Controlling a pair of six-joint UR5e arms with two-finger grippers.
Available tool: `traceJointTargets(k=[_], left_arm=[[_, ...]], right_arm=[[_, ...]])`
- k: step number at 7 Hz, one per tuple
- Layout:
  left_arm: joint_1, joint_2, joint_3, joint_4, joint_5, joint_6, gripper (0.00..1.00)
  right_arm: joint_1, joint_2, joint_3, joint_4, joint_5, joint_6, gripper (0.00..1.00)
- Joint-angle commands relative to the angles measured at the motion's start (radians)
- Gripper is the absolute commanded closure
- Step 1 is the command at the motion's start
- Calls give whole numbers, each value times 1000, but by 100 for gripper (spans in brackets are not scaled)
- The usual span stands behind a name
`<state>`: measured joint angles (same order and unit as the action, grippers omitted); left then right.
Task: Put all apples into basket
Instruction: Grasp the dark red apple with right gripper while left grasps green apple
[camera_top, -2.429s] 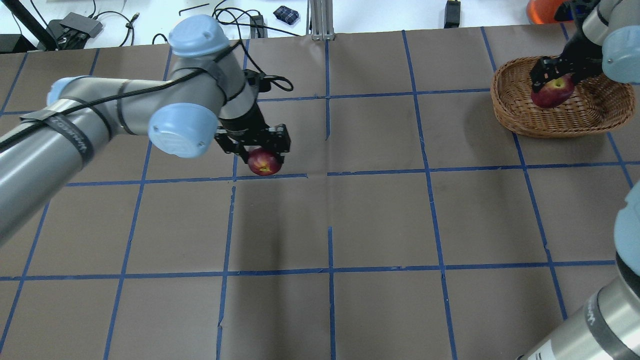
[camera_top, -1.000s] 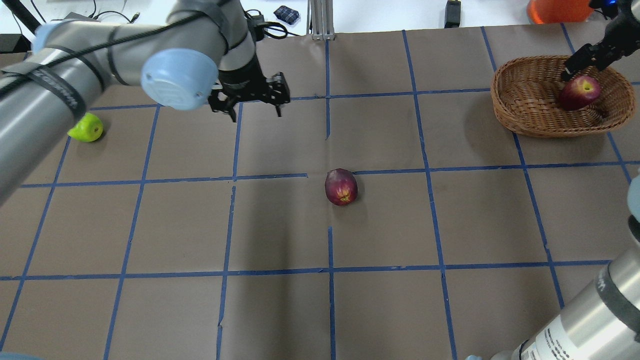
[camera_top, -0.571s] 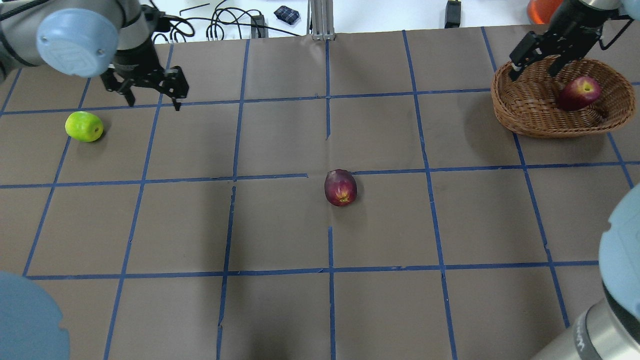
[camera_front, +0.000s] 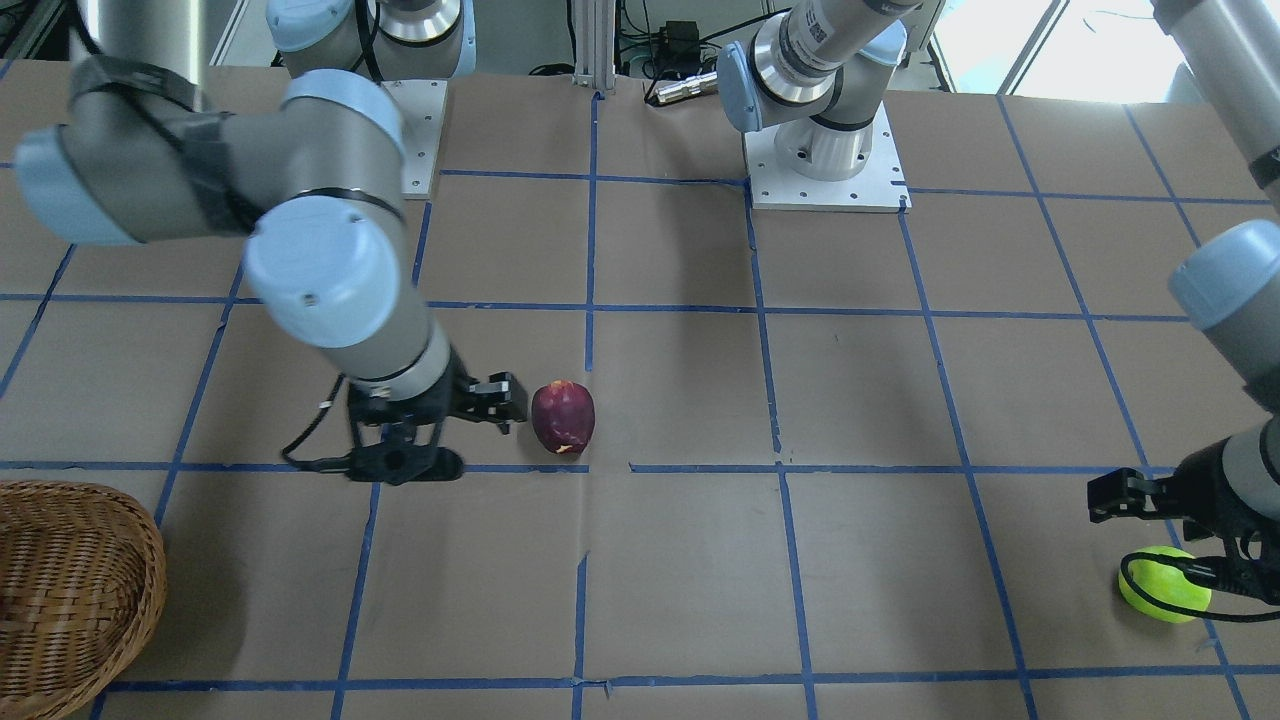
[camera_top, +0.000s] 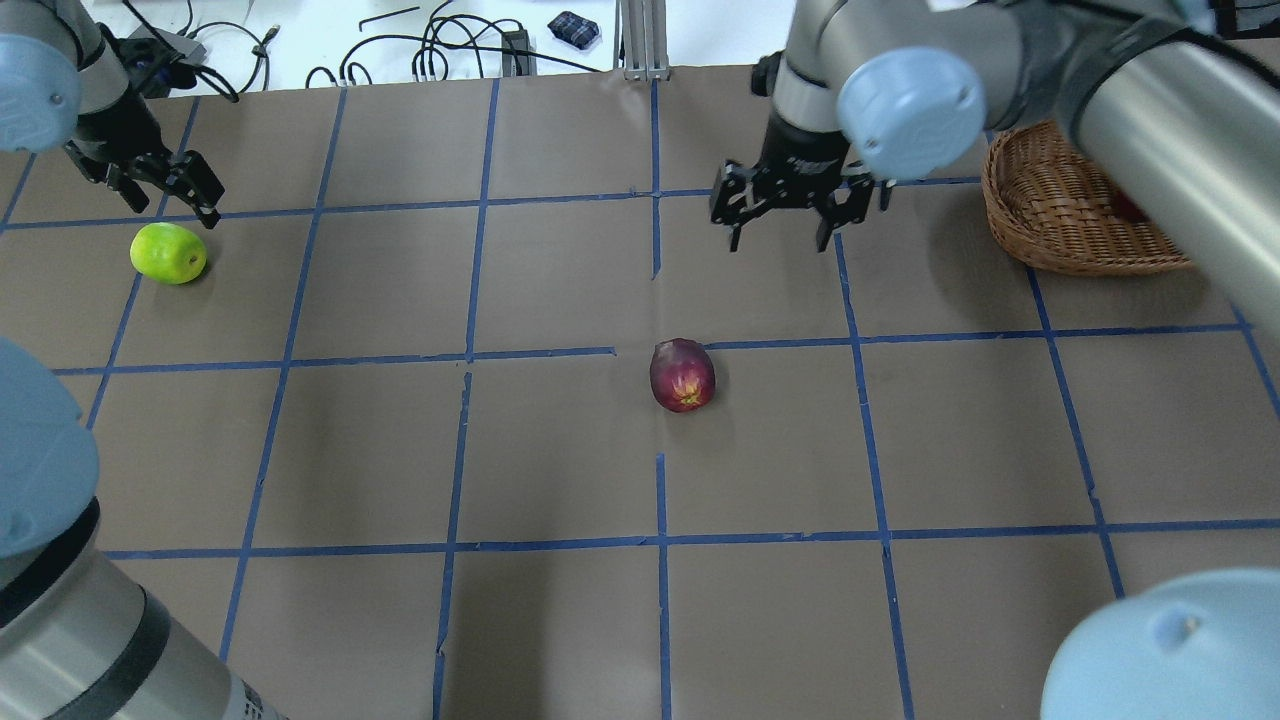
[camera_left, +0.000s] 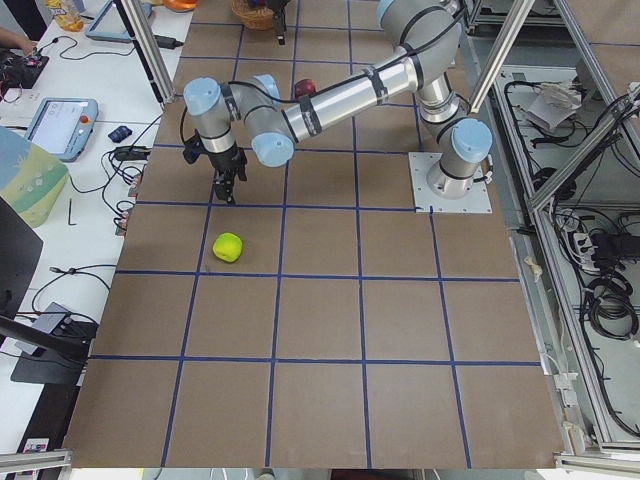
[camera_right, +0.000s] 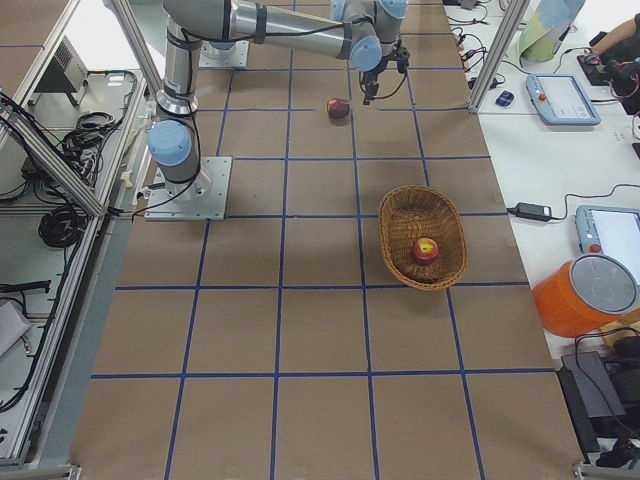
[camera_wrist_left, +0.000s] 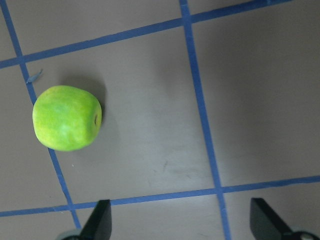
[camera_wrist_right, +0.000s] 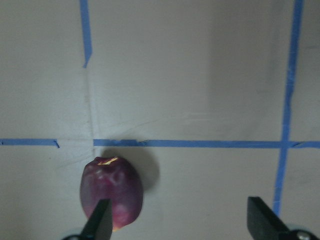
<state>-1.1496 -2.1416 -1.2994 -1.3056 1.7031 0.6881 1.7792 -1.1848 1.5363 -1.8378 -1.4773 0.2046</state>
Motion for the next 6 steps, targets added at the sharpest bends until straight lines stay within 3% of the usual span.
traceJointTargets(k=[1,3,6], left_arm=[[60,-102,12,116,-25,87,0],[74,-153,37,163,-19,109,0],[74,-230,153,151,-13,128,0]], right_arm=[[127,7,213,-317,-11,139,2],[129,17,286,-354,-93,95,2],[129,60,277,-360,-41,-10,4]])
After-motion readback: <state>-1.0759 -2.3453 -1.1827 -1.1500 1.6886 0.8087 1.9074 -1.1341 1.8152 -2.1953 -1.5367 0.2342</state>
